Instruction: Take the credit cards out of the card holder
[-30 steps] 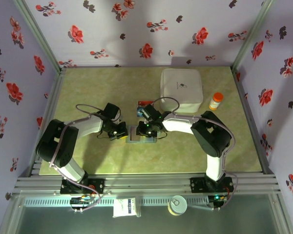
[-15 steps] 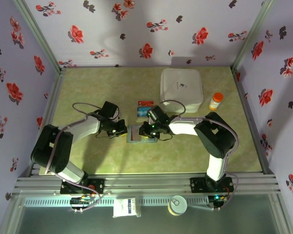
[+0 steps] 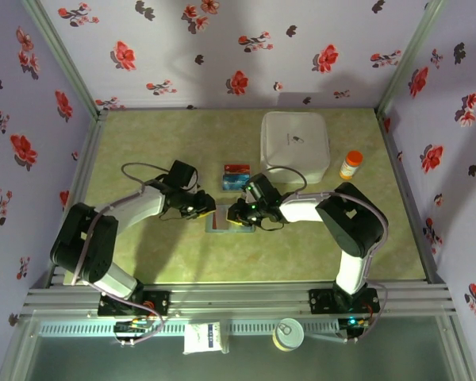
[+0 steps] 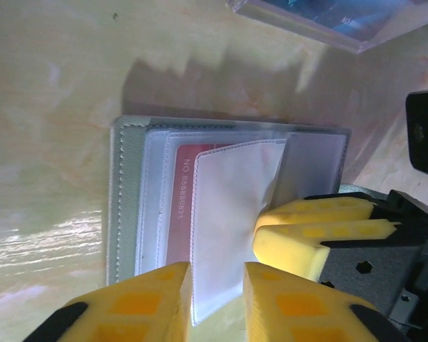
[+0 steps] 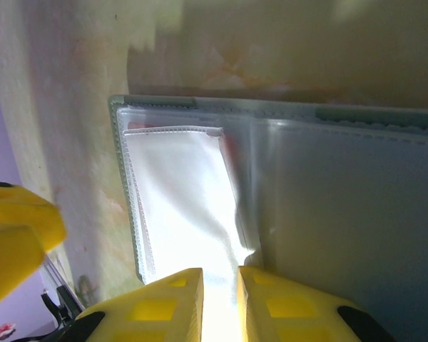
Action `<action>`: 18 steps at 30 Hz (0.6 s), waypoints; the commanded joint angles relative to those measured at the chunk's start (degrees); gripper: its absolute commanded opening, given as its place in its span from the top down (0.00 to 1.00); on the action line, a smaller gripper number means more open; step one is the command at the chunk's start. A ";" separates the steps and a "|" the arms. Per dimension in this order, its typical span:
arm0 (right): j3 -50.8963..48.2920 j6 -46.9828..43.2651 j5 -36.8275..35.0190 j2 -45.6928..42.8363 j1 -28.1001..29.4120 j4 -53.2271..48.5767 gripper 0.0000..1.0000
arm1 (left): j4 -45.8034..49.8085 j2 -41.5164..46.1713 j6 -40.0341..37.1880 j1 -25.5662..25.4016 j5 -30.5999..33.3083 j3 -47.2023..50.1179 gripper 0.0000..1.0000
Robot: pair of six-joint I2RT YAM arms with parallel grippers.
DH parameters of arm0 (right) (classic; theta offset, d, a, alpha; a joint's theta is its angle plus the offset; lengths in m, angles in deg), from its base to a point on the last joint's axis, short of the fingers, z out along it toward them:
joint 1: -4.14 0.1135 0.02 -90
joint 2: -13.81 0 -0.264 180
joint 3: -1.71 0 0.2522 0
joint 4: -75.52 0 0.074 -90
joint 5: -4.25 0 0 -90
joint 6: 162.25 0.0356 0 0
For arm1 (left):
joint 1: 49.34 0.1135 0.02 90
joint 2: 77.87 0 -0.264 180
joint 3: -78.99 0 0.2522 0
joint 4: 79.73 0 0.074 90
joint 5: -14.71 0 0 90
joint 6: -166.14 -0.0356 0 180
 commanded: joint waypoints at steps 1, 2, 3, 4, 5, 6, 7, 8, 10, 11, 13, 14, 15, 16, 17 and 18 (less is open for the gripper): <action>-1.83 1.57 0.50 0.41 -0.75 2.10 0.79 | -1.13 -2.10 1.20 -0.83 -1.17 -1.41 0.73; -2.10 1.78 0.60 0.51 -0.83 2.53 0.79 | -1.36 -2.54 1.29 -1.02 -1.30 -1.44 0.73; -2.42 2.10 0.77 0.56 -0.97 3.12 0.79 | -1.54 -2.99 1.38 -1.20 -1.24 -1.36 0.72; -2.68 2.45 0.89 0.67 -1.02 3.76 0.79 | -1.67 -3.31 1.47 -1.32 -1.23 -1.40 0.72; -3.06 2.81 1.17 0.78 -1.18 4.51 0.79 | -1.77 -3.73 1.48 -1.50 -1.23 -1.35 0.72; -3.38 3.02 1.40 0.81 -1.36 5.22 0.79 | -1.84 -4.13 1.64 -1.64 -1.22 -1.35 0.71; -3.68 3.31 1.52 0.82 -1.45 5.66 0.79 | -1.97 -4.52 1.78 -1.76 -1.22 -1.45 0.71; -3.91 3.37 1.66 0.84 -1.55 6.07 0.79 | -2.10 -4.85 1.89 -1.90 -1.21 -1.46 0.71; -4.30 3.65 1.94 0.90 -1.63 6.68 0.79 | -2.20 -5.37 1.88 -2.25 -1.23 -1.67 0.71; -4.42 3.78 2.07 0.91 -1.71 7.04 0.79 | -2.40 -5.55 1.95 -2.45 -1.23 -1.63 0.71; -4.69 3.91 2.32 0.93 -1.72 7.47 0.79 | -2.46 -6.16 2.12 -2.74 -1.22 -1.80 0.71; -4.84 4.05 2.42 1.06 -1.80 7.73 0.80 | -2.51 -6.44 2.14 -2.91 -1.22 -1.94 0.71; -4.85 4.16 2.61 1.01 -1.81 8.06 0.79 | -2.49 -6.61 2.18 -3.01 -1.23 -1.99 0.71; -4.86 4.26 2.73 1.11 -1.81 8.21 0.79 | -2.55 -6.75 2.27 -3.11 -1.18 -2.02 0.71; -4.87 4.35 2.90 1.18 -1.80 8.45 0.79 | -2.81 -6.83 2.33 -3.11 -1.18 -2.05 0.71; -4.87 4.44 3.02 1.27 -1.81 8.63 0.80 | -2.94 -6.89 2.42 -3.18 -1.21 -2.10 0.71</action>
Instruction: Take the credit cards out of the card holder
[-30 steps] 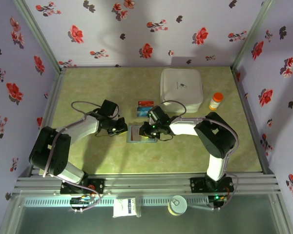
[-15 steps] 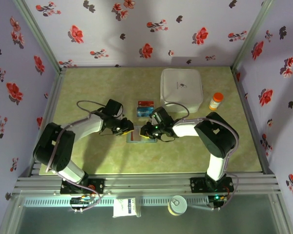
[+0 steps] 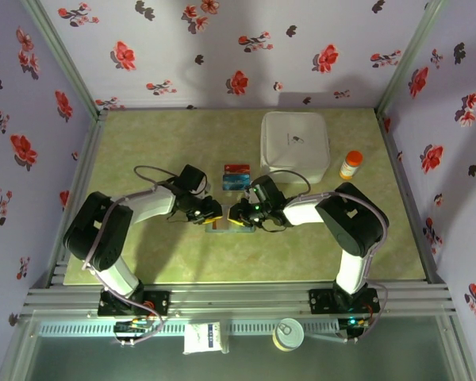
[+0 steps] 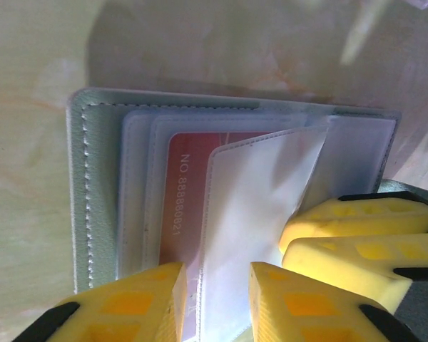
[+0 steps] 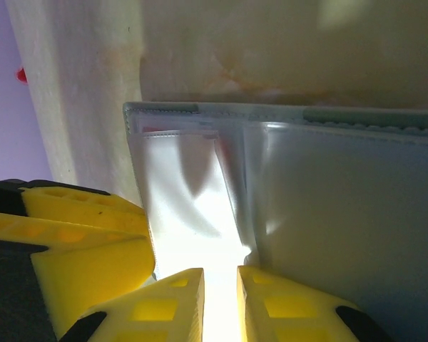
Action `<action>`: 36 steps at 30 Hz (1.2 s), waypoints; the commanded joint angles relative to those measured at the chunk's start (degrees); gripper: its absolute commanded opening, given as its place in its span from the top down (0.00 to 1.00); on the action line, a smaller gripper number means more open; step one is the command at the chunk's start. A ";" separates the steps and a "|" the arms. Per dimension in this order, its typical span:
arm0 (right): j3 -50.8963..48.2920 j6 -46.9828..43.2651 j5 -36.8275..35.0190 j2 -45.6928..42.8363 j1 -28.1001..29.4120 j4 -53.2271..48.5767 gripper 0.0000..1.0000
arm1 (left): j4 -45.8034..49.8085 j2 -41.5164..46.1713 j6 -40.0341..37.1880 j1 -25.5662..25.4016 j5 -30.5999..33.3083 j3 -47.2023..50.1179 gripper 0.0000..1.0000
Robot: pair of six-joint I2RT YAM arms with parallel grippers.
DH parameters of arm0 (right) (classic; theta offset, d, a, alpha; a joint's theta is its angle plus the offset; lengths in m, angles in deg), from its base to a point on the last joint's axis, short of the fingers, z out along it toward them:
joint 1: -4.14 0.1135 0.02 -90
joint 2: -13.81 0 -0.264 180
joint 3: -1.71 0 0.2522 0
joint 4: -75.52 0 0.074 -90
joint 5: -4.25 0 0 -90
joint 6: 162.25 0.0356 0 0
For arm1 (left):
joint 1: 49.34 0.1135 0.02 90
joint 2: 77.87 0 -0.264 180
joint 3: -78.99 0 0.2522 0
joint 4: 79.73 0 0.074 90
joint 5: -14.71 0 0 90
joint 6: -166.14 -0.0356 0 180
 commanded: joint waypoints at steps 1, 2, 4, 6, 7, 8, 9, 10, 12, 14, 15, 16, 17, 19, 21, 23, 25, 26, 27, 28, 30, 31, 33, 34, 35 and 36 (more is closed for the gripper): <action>-1.00 1.10 0.17 1.18 -0.52 0.49 0.79 | -1.03 -0.98 1.07 -0.46 -0.85 -1.46 0.72; -1.11 1.18 0.22 1.24 -0.52 0.60 0.79 | -1.30 -1.08 1.09 -0.47 -1.04 -1.47 0.74; -1.24 1.36 0.23 1.05 -0.52 0.86 0.79 | -1.89 -0.92 1.23 -0.60 -1.30 -1.39 0.77; -1.46 1.54 0.27 0.74 -0.57 1.01 0.79 | -2.40 -0.43 1.50 -0.64 -1.36 -1.31 0.80; -1.45 1.54 0.33 0.50 -0.59 1.01 0.79 | -2.55 -0.30 1.50 -0.64 -1.39 -1.31 0.81; -1.46 1.67 0.29 0.31 -0.54 0.92 0.79 | -2.62 -0.19 1.55 -0.64 -1.34 -1.41 0.82; -1.38 1.78 0.36 -0.06 -0.56 0.94 0.80 | -2.63 0.00 1.63 -0.64 -1.41 -1.53 0.83; -1.29 1.93 0.53 -0.42 -0.56 0.92 0.79 | -2.55 0.25 1.67 -0.64 -1.58 -1.70 0.83; -1.16 2.11 0.53 -1.96 -0.52 0.80 0.79 | -2.26 0.95 1.68 -0.66 -1.56 -2.11 0.84; -0.96 1.37 0.01 -3.95 -0.61 -0.65 0.79 | -1.95 1.40 1.74 -0.68 -1.67 -2.47 0.84; -0.72 0.64 -0.63 -5.22 -0.61 -2.31 0.79 | -1.73 1.54 1.77 -0.73 -1.91 -2.78 0.84; -0.46 -0.14 -1.27 -6.36 -0.69 -3.85 0.79 | -1.53 1.63 1.68 -0.81 -2.09 -3.05 0.84; -0.12 -1.04 -2.03 -7.60 -0.78 -5.97 0.79 | -1.25 1.70 1.66 -0.89 -2.20 -3.40 0.84; 0.53 -2.66 -3.56 -10.09 -1.04 -9.96 0.78 | -0.81 1.67 1.59 -1.15 -2.52 -4.09 0.84; 0.81 -4.13 -5.48 -12.79 -1.52 -13.56 0.78 | -0.37 1.37 1.50 -1.59 -2.87 -5.05 0.84; 0.99 -5.23 -7.16 -15.11 -2.13 -16.39 0.78 | 0.33 1.02 1.35 -2.12 -2.98 -6.10 0.84; 1.08 -6.20 -8.50 -17.29 -2.69 -18.80 0.78 | 0.52 0.54 1.41 -2.74 -3.05 -7.02 0.83; 1.08 -6.68 -9.25 -18.30 -2.94 -19.98 0.78 | 0.52 0.12 1.50 -3.05 -3.00 -7.53 0.82; 1.17 -7.06 -9.82 -19.14 -3.23 -21.02 0.78 | 0.57 -0.45 1.59 -3.36 -3.10 -8.06 0.81; 1.18 -7.45 -10.30 -20.05 -3.49 -22.06 0.78 | 0.66 -1.00 1.67 -3.65 -3.18 -8.58 0.79; 1.08 -8.18 -11.49 -21.76 -3.99 -24.08 0.77 | 0.71 -2.45 1.77 -4.52 -3.36 -9.85 0.75; 1.08 -8.45 -12.00 -22.51 -4.12 -24.96 0.77 | 0.74 -3.06 1.80 -4.89 -3.45 -10.35 0.74; 1.06 -9.09 -13.10 -24.28 -4.39 -26.81 0.77 | 0.62 -4.54 1.99 -5.79 -3.75 -11.78 0.72; 1.00 -9.41 -13.67 -25.11 -4.52 -27.65 0.76 | 0.39 -5.45 2.09 -6.20 -3.93 -12.51 0.71; 1.00 -9.60 -14.09 -25.67 -4.61 -28.34 0.76 | 0.13 -6.24 2.13 -6.58 -4.35 -13.15 0.70; 1.04 -9.77 -14.50 -26.38 -4.65 -29.11 0.75 | -0.23 -7.15 2.21 -6.96 -4.80 -13.83 0.68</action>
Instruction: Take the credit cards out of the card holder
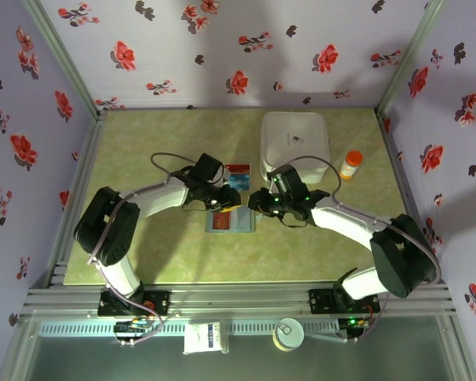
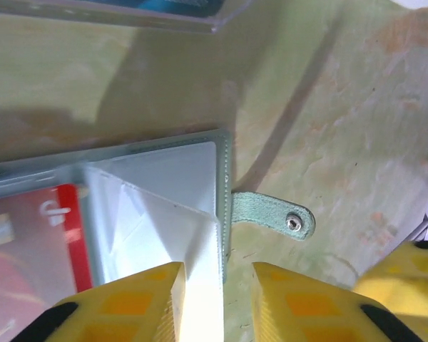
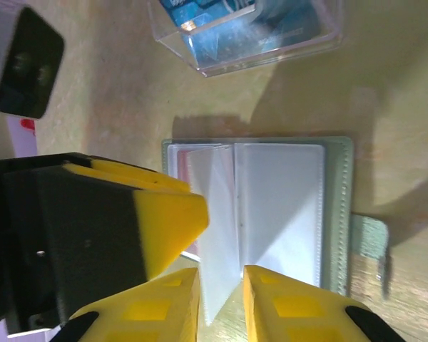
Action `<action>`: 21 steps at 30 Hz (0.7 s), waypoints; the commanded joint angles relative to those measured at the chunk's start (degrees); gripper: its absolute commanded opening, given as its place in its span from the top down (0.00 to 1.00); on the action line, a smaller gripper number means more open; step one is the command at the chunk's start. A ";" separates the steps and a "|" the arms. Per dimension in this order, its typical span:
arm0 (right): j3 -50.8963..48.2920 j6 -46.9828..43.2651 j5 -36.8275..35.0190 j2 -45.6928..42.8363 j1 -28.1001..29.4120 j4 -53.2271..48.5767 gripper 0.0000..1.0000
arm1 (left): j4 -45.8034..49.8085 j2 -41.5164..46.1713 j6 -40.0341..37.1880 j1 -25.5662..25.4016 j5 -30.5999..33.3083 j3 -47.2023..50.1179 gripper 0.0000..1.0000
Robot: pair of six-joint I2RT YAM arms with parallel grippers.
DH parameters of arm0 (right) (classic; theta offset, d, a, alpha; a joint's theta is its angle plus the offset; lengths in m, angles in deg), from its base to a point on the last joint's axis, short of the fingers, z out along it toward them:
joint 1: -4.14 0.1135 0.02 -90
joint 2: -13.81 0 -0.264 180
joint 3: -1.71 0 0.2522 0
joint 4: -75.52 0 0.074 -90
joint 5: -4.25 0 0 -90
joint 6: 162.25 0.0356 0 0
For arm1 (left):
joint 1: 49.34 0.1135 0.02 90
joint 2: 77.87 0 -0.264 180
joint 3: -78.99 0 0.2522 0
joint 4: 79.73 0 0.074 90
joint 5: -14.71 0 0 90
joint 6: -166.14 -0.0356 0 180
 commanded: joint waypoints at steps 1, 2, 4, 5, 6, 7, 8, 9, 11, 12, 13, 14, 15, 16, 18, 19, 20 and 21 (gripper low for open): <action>1.24 -2.44 -3.54 -2.79 -0.54 -5.16 0.74 | 0.15 -2.97 0.93 -1.43 -2.14 -2.68 0.67; 1.26 -2.54 -3.84 -3.31 -0.62 -5.74 0.74 | -0.07 -3.62 0.78 -1.70 -2.25 -3.09 0.66; 1.24 -2.76 -4.33 -4.22 -0.63 -6.69 0.73 | -0.22 -4.79 0.85 -1.99 -2.59 -3.98 0.65; 1.26 -2.79 -4.47 -4.52 -0.68 -6.94 0.72 | -0.42 -5.31 0.76 -2.09 -2.79 -4.20 0.64; 1.24 -2.81 -4.49 -4.65 -0.71 -7.15 0.72 | -0.44 -5.54 0.64 -2.08 -2.86 -4.37 0.63; 1.24 -2.72 -4.50 -4.62 -0.72 -7.25 0.72 | -0.27 -5.75 0.41 -2.09 -2.90 -4.58 0.63; 1.15 -2.49 -4.35 -4.70 -0.72 -7.18 0.72 | -0.07 -5.78 0.23 -2.10 -2.94 -4.70 0.63; 1.02 -2.22 -4.07 -4.44 -0.70 -6.76 0.72 | 0.33 -5.72 -0.12 -2.00 -2.86 -4.94 0.63; 0.84 -1.52 -3.21 -3.88 -0.71 -5.67 0.73 | 0.82 -5.32 -0.52 -1.84 -2.51 -4.95 0.63; 0.80 -1.20 -2.60 -3.30 -0.66 -4.99 0.73 | 0.94 -5.09 -0.72 -1.76 -2.29 -4.80 0.63; 0.84 -0.97 -2.12 -2.63 -0.63 -4.41 0.73 | 1.15 -4.87 -0.89 -1.51 -2.16 -4.62 0.63; 0.96 -0.72 -1.62 -2.08 -0.64 -3.96 0.74 | 1.34 -4.55 -0.98 -1.26 -2.00 -4.36 0.63; 1.21 -0.37 -1.12 -1.30 -0.54 -3.44 0.74 | 1.44 -4.02 -1.01 -0.90 -1.83 -3.94 0.64; 1.38 -0.06 -0.65 -0.54 -0.39 -2.85 0.75 | 1.54 -3.42 -1.17 -0.51 -1.56 -3.41 0.64; 2.11 0.16 -0.12 0.77 0.19 -2.11 0.76 | 1.49 -2.18 -1.33 0.29 -0.98 -2.27 0.66; 2.73 0.18 0.07 1.72 0.57 -1.89 0.76 | 1.54 -1.53 -1.51 0.75 -0.89 -1.70 0.67; 3.30 0.14 0.33 2.67 0.93 -1.81 0.76 | 1.64 -1.05 -1.69 1.15 -0.76 -1.17 0.68; 4.03 0.10 0.49 3.69 1.51 -1.86 0.76 | 1.87 -0.42 -1.91 1.70 -0.60 -0.61 0.69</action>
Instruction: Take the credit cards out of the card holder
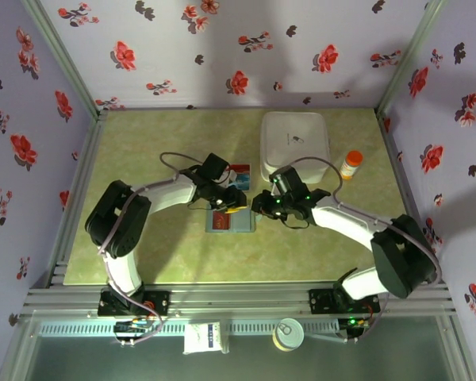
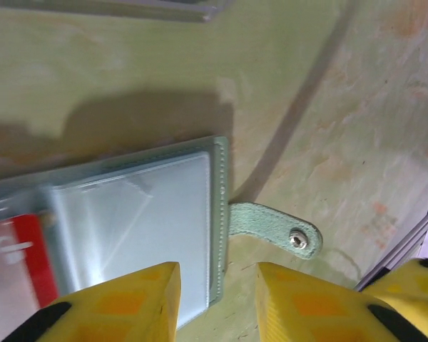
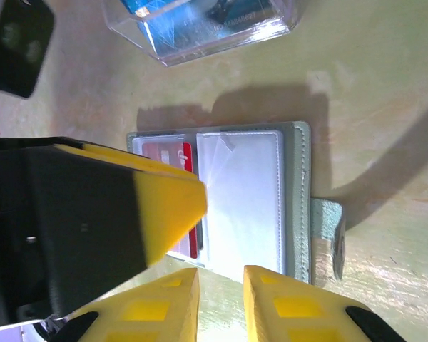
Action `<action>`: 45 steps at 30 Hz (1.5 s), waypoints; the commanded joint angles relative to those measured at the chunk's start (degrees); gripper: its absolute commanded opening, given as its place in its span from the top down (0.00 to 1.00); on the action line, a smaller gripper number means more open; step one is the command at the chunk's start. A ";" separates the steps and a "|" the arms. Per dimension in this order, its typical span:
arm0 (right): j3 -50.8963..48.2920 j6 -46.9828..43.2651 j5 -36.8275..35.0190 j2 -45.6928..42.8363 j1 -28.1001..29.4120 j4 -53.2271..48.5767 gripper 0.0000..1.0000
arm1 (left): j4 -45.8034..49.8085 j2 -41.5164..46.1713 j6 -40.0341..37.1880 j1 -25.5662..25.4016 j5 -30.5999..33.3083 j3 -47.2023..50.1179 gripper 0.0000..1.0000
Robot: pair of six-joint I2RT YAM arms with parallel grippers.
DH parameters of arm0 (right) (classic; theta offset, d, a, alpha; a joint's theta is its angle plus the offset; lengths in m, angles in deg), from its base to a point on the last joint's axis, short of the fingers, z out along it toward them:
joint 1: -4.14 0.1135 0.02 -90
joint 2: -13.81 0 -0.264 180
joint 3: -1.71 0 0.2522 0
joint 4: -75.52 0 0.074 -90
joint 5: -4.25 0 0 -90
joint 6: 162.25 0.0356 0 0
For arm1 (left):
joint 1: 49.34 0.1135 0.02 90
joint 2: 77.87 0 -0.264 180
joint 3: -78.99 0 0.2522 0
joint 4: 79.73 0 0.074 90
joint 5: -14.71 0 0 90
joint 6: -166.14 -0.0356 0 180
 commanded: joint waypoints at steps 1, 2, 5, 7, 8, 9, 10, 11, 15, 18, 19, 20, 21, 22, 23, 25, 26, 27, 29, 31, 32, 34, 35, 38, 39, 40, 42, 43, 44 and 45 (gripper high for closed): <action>3.78 0.64 1.58 2.89 1.62 2.07 0.77 | 1.68 3.78 -1.76 1.88 1.07 2.18 0.70; 4.43 0.64 1.69 3.78 2.08 2.19 0.77 | 1.83 4.40 -1.92 2.37 1.28 2.76 0.71; 6.68 0.72 2.13 6.90 3.66 2.63 0.77 | 1.81 6.16 -2.36 4.06 1.61 4.96 0.75; 8.07 0.97 2.45 9.11 4.46 2.94 0.78 | 1.81 7.36 -2.65 5.13 1.82 6.49 0.77; 8.64 1.14 2.65 10.23 4.83 3.20 0.78 | 1.90 8.08 -2.77 5.79 1.93 7.39 0.78; 9.28 1.29 2.78 11.37 5.21 3.33 0.78 | 1.85 8.71 -2.81 6.31 1.98 8.24 0.79; 9.85 1.26 2.91 12.25 5.47 3.46 0.78 | 1.73 9.16 -2.85 6.80 2.04 9.00 0.80; 10.36 1.42 3.00 13.13 5.68 3.44 0.78 | 1.72 9.60 -2.97 7.37 2.04 9.79 0.80; 11.60 1.85 3.45 16.04 6.28 4.18 0.79 | 1.37 10.72 -3.42 8.93 1.99 12.38 0.83; 11.48 2.21 4.03 17.47 6.38 5.23 0.79 | 1.01 10.30 -3.68 9.51 1.40 13.62 0.85; 11.32 2.37 4.30 17.86 6.38 5.57 0.79 | 0.85 10.22 -3.84 9.52 1.30 13.90 0.85; 11.13 2.47 4.48 18.28 6.38 6.00 0.79 | 0.50 10.12 -3.79 9.57 1.31 14.25 0.85; 10.93 2.48 4.72 18.59 6.38 6.41 0.79 | 0.19 9.90 -3.60 9.48 1.29 14.50 0.86; 10.73 2.57 4.78 18.98 6.38 6.60 0.79 | 0.00 9.69 -3.63 9.47 1.24 14.70 0.86; 10.57 2.49 5.01 19.34 6.38 6.74 0.79 | -0.06 9.47 -3.63 9.52 1.24 14.80 0.86; 10.39 2.43 5.36 20.17 6.38 6.70 0.79 | -0.21 9.28 -3.73 9.52 1.55 15.19 0.86; 10.36 2.32 5.47 20.57 6.38 6.62 0.79 | -0.28 9.24 -3.68 9.52 1.77 15.40 0.86; 10.30 2.03 5.43 20.94 6.38 6.36 0.79 | -0.35 9.15 -3.67 9.57 1.84 15.51 0.86; 10.21 1.45 4.51 21.36 6.38 5.04 0.79 | -0.23 9.06 -3.69 9.61 1.88 15.56 0.86; 10.18 0.47 2.94 21.63 6.35 3.08 0.79 | -0.07 9.24 -3.74 9.58 2.14 15.69 0.86; 10.14 -0.08 2.15 21.75 6.33 2.00 0.80 | 0.00 9.33 -3.69 9.61 2.36 15.78 0.86; 10.22 -0.98 1.11 22.19 6.38 0.60 0.80 | 0.07 9.24 -3.61 9.61 2.38 15.69 0.87; 10.20 -1.23 0.99 22.54 6.38 0.32 0.80 | 0.15 9.28 -3.62 9.61 2.32 15.58 0.87; 10.29 -1.80 0.92 23.07 6.38 -0.07 0.80 | 0.18 9.59 -3.51 9.61 2.33 15.54 0.87; 10.25 -1.90 0.69 23.10 6.34 -0.25 0.80 | 0.18 9.57 -3.50 9.62 2.24 15.44 0.87; 10.38 -2.01 0.51 23.08 6.38 -0.46 0.80 | 0.26 9.59 -3.51 9.53 2.00 15.43 0.87; 10.64 -2.41 0.52 22.96 6.38 -0.59 0.80 | 0.18 9.75 -3.60 9.58 1.84 15.34 0.87; 10.86 -2.59 0.53 22.74 6.37 -0.74 0.80 | 0.30 9.77 -3.61 9.52 1.81 15.34 0.87; 11.15 -2.86 0.51 22.64 6.38 -0.99 0.80 | 0.34 9.77 -3.70 9.61 1.75 15.34 0.87; 11.46 -3.13 0.56 22.40 6.38 -1.26 0.80 | 0.25 9.66 -3.80 9.68 1.69 15.30 0.87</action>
